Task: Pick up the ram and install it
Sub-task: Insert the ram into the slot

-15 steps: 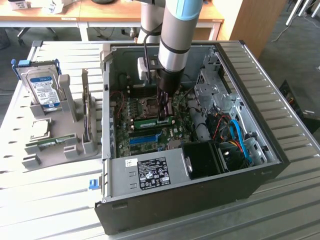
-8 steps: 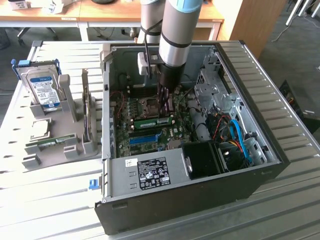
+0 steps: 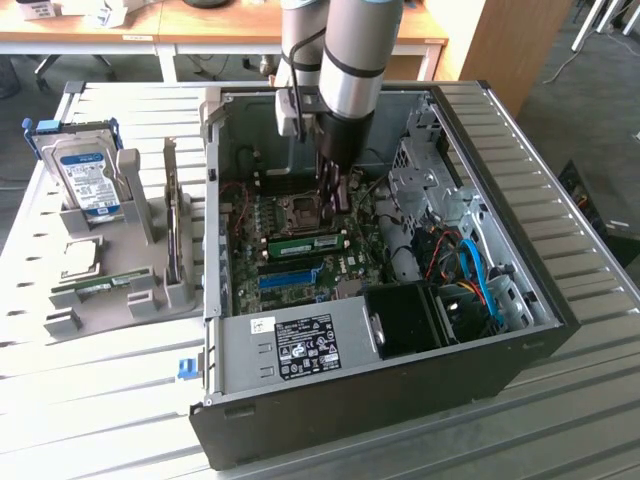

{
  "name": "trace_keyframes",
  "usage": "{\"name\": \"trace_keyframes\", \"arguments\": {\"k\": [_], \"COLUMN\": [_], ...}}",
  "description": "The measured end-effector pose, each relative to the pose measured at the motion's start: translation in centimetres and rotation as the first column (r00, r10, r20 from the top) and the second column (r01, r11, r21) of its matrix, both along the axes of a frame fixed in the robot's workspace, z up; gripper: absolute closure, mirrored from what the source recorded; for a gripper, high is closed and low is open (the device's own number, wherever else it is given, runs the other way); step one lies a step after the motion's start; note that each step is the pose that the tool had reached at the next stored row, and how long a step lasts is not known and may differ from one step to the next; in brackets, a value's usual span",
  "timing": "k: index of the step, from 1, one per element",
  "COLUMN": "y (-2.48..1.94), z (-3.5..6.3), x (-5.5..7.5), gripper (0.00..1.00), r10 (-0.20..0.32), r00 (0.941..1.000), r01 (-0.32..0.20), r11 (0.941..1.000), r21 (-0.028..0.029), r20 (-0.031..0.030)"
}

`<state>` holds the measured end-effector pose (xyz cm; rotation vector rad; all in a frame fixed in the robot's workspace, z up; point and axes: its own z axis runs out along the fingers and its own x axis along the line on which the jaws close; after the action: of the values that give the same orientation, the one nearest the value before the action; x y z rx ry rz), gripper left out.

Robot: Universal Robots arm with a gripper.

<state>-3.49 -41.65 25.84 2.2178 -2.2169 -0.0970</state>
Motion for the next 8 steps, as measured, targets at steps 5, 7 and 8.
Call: {"name": "trace_keyframes", "arguments": {"k": [5,7,8], "y": [0.00,0.00,0.00], "z": [1.21,1.71,1.96], "x": [0.0,0.0,0.0], "gripper": [0.81,0.81,0.81], "r10": [0.000,0.000,0.000], "r00": [1.0000,1.0000,1.0000], "r01": [0.000,0.000,0.000], "r11": [1.0000,1.0000,1.0000], "r21": [-0.0001,0.0000,-0.0001], "r20": [0.0000,0.0000,0.0000]}}
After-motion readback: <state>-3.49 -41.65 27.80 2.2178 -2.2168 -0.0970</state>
